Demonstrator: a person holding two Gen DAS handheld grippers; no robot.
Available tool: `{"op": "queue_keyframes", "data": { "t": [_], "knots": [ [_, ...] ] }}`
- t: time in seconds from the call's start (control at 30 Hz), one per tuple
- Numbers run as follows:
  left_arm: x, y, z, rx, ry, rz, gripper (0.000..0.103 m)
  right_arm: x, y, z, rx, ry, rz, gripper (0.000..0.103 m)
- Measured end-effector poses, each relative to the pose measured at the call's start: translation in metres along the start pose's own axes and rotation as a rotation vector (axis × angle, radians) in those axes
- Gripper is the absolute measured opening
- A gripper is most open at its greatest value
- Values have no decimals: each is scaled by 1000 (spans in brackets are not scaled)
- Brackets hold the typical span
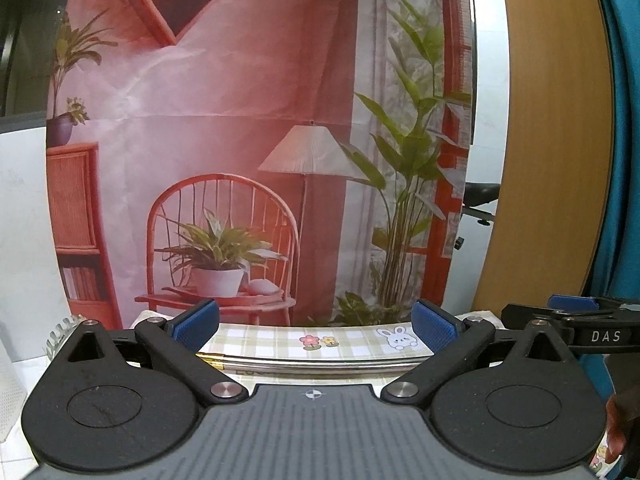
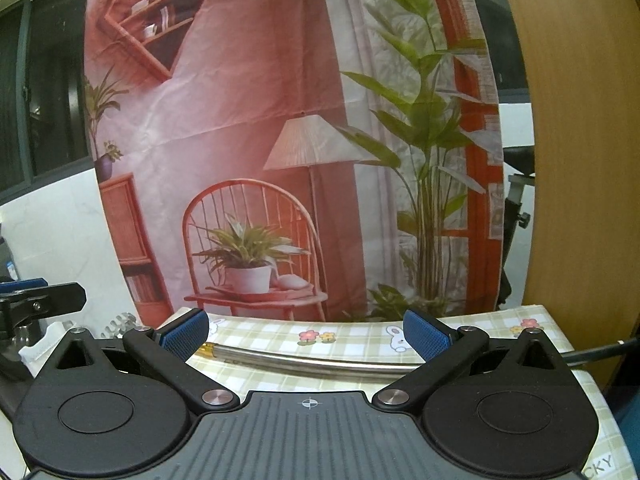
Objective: Organize fruits
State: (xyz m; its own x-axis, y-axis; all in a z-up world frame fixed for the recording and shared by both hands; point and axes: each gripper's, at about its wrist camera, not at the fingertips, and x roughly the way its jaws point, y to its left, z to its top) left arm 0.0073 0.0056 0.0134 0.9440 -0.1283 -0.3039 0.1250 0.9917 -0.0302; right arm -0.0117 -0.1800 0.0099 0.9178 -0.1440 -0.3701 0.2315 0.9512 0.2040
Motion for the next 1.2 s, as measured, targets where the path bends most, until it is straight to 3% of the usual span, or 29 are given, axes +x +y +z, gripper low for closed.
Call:
{"op": "queue_keyframes", "data": {
  "t": [0.37,1.2],
  "knots": [
    [3,7,-1,-45,21,-14,103,-3,-1,-1,8,0,4,103],
    [1,-3,-3,26,23,49,103,-5,0,-1,3,-1,3,103]
  ]
}}
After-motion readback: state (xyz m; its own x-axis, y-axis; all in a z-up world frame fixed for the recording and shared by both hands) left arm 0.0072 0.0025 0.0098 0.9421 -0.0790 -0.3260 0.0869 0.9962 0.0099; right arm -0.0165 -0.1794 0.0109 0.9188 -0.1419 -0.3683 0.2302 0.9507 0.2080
